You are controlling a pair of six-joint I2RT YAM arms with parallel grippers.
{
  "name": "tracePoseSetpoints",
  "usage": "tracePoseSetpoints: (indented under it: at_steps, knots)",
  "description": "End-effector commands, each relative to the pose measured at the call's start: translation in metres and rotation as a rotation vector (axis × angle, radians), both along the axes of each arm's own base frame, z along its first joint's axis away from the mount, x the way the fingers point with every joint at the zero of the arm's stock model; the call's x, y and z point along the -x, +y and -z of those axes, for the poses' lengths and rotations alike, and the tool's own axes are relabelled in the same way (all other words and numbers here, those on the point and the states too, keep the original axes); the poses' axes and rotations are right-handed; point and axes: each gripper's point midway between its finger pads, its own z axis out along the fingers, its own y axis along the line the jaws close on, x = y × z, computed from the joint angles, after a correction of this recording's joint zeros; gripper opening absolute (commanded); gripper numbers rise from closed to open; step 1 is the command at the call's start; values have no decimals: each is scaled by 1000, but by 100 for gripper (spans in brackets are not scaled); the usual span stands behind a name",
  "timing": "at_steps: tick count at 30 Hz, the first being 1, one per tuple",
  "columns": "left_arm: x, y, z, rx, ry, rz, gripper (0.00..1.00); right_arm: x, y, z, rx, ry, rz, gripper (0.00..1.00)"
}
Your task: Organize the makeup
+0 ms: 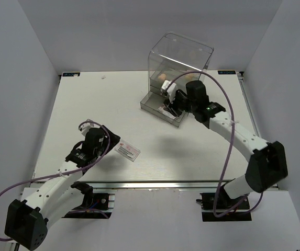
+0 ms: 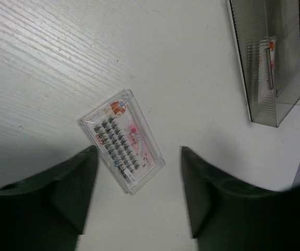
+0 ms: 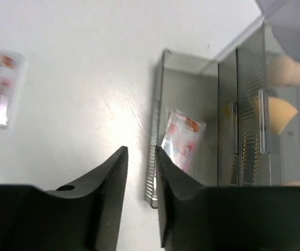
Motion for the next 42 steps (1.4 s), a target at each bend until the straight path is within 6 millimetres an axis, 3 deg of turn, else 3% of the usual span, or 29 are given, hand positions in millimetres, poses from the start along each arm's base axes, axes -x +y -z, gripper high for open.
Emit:
tracePoseSetpoints:
  at_steps: [1,2,3,5,6,8,9,11,12,17,19,27,33,34,42]
  knots:
    - [-1,-4,-3,48,14,-17,67,58,15,-27,-168,71,-205,7]
    - [0,-4,-3,47,16,-17,67,59,15,-31,-173,62,-206,7]
    - [0,-5,-2,51,25,-19,54,65,14,-31,-184,87,-205,4]
    - [1,-5,2,41,57,-16,42,79,12,-33,-207,108,-227,15]
    - [2,-4,4,31,75,-20,31,81,11,-35,-217,105,-227,51]
    - [3,-2,9,-6,138,-32,30,85,6,-37,-231,109,-198,84]
    - [4,-1,10,-17,160,-33,31,85,4,-36,-231,107,-186,89]
    - [5,-2,10,-34,201,-31,43,85,-2,-38,-238,99,-161,89]
    - [5,-2,16,-46,232,-33,54,84,-5,-38,-240,99,-153,89]
    - [9,-1,17,-85,300,-25,83,85,-12,-34,-266,142,-118,89]
    - [11,2,16,-104,315,-23,90,85,-15,-33,-279,157,-106,89]
    - [13,-7,37,-115,361,46,96,78,-30,-29,-308,185,-41,89]
    - [-4,-18,48,-135,402,74,96,76,-41,-24,-316,203,-6,89]
    - [-12,-21,42,-136,396,73,97,77,-41,-25,-321,203,-5,89]
    - [-26,-33,59,-147,468,74,97,76,-52,-18,-328,213,32,89]
